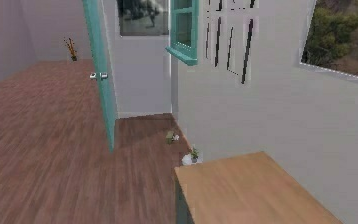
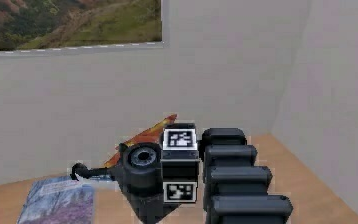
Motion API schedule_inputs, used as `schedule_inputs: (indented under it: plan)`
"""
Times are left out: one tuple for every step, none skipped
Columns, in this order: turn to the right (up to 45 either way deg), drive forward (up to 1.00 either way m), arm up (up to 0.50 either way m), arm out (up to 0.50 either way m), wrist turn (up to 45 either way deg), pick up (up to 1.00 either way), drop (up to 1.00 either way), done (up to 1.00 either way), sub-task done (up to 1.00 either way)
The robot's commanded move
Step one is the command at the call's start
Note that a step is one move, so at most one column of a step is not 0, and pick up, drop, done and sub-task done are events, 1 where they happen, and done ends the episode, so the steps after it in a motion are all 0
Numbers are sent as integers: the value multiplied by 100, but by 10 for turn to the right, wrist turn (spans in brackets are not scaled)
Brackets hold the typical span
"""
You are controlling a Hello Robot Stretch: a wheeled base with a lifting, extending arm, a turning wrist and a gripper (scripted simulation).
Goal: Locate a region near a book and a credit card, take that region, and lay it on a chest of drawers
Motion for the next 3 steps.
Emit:
schedule_inputs:
  plan:
    - [0, 0, 0, 0, 150, 0, 0, 0, 0]
    - [0, 0, -28, 0, 0, 0, 0, 0, 0]
    - [0, 0, 0, 0, 0, 0, 100, 0, 0]
